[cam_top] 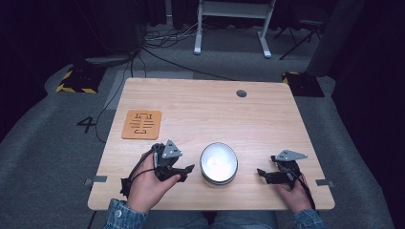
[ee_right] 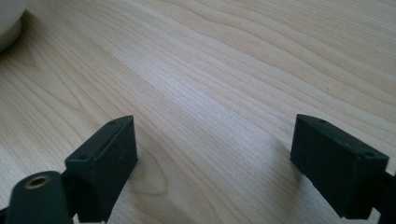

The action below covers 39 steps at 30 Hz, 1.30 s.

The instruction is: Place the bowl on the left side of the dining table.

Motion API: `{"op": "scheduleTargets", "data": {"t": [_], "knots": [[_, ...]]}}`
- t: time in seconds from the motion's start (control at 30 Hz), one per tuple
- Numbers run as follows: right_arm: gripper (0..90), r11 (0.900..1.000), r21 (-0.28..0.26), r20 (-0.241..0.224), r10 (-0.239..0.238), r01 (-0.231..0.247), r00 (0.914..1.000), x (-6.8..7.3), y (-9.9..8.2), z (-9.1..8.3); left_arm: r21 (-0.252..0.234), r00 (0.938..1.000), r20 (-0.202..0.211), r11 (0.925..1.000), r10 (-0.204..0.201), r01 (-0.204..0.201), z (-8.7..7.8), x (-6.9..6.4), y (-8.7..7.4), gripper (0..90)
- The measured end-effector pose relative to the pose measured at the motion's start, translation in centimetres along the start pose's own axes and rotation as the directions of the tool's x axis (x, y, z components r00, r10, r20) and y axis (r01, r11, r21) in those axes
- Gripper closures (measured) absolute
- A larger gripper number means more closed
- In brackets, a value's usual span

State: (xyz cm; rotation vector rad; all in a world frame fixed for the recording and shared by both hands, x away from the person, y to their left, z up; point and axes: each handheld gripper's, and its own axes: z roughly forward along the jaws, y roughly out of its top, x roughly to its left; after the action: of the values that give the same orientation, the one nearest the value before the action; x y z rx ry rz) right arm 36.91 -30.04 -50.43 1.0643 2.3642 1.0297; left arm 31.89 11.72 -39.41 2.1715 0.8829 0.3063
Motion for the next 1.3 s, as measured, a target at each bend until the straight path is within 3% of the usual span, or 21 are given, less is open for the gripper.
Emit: {"op": "scheduleTargets", "data": {"t": [0.23,0.47,0.5,0.53,0.63,0.73,0.83,0.87,1.17,1.3], "knots": [[14.4,1.0000,0.000,0.000,0.000,0.000,1.0000,0.0,0.0,0.0,-0.006,0.9998,-0.002,0.9998,0.018,-0.018,-0.1,-0.3,1.3,35.2],[14.4,1.0000,0.000,0.000,0.000,0.000,1.0000,0.0,0.0,0.0,-0.005,0.9980,0.040,0.9988,0.049,-0.048,0.3,-1.2,3.1,35.1],[14.4,1.0000,0.001,0.000,0.002,-0.002,1.0000,0.0,0.0,0.0,-0.007,0.9982,0.027,0.9986,0.053,-0.052,0.4,-1.2,3.2,35.1],[14.4,1.0000,0.000,0.000,0.001,-0.001,1.0000,0.0,0.0,0.0,-0.007,0.9982,0.049,0.9993,0.036,-0.035,0.7,-1.3,3.4,35.0],[14.4,1.0000,0.002,0.001,0.000,0.000,1.0000,0.0,0.0,0.0,0.004,0.9982,0.036,0.9989,0.048,-0.048,1.3,-1.2,4.0,35.0],[14.4,1.0000,0.001,0.001,-0.001,0.001,1.0000,0.0,0.0,0.0,0.018,0.9979,0.051,0.9990,0.039,-0.040,2.2,-1.1,4.3,35.0],[14.4,1.0000,0.001,0.001,-0.001,0.001,1.0000,0.0,0.0,0.0,0.044,0.9987,0.027,0.9981,0.043,-0.044,3.2,-1.0,4.7,36.2],[14.4,1.0000,0.002,0.001,0.000,0.000,1.0000,0.0,0.0,0.0,0.058,0.9984,0.034,0.9972,0.045,-0.047,3.6,-0.9,4.9,37.2],[14.4,1.0000,0.001,0.001,-0.001,0.001,1.0000,0.0,0.0,0.0,0.150,0.9993,-0.037,0.9886,-0.003,0.008,5.6,-0.8,6.0,58.0],[14.4,1.0000,0.002,0.002,0.002,-0.002,1.0000,0.0,0.0,0.0,0.183,0.9997,-0.014,0.9828,-0.019,0.021,6.3,-0.9,6.4,69.7]]}}
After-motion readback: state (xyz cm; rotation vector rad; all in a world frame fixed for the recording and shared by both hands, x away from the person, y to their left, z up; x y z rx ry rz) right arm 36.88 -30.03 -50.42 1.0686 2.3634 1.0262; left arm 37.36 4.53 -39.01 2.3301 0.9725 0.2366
